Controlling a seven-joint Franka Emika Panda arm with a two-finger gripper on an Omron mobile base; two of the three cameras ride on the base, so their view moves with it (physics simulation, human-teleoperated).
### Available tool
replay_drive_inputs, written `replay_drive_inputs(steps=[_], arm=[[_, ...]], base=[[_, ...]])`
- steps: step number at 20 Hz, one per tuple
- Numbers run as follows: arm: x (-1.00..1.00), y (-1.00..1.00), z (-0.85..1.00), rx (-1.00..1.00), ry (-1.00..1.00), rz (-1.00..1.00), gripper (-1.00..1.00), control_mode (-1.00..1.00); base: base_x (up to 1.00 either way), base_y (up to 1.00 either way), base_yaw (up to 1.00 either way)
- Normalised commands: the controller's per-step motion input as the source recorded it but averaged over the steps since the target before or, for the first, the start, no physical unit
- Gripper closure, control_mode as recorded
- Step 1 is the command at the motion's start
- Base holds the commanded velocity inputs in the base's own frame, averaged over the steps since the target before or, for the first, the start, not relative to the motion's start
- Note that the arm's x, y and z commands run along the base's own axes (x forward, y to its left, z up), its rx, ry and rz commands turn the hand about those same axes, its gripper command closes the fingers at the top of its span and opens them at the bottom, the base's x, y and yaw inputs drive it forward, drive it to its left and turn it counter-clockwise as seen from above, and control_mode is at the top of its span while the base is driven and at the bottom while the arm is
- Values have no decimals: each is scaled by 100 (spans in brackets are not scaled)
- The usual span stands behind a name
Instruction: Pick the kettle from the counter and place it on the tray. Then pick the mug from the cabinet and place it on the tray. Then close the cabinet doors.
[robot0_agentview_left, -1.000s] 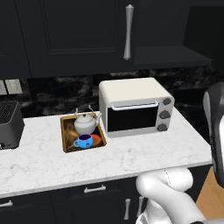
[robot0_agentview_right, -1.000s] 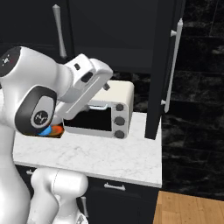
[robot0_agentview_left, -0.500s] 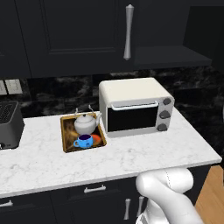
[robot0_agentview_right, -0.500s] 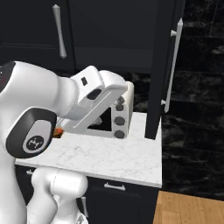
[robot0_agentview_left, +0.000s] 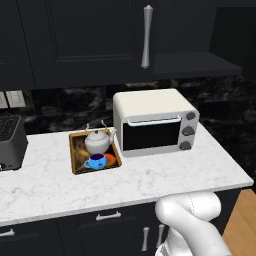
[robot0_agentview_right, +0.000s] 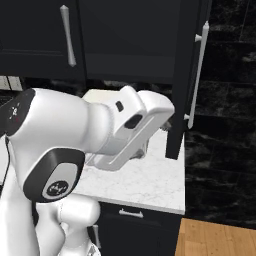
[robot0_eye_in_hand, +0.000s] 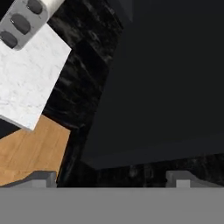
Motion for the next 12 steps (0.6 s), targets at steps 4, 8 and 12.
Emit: replay_drive_inputs(steps=[4, 8, 12], arm=[[-14, -62, 0, -11, 4, 0, -100, -100], [-19, -32, -7, -21, 1, -8, -100, -100], [15, -43, 0, -11, 5, -13, -100, -100]], base=[[0, 0, 0], [0, 0, 0], [0, 0, 0]])
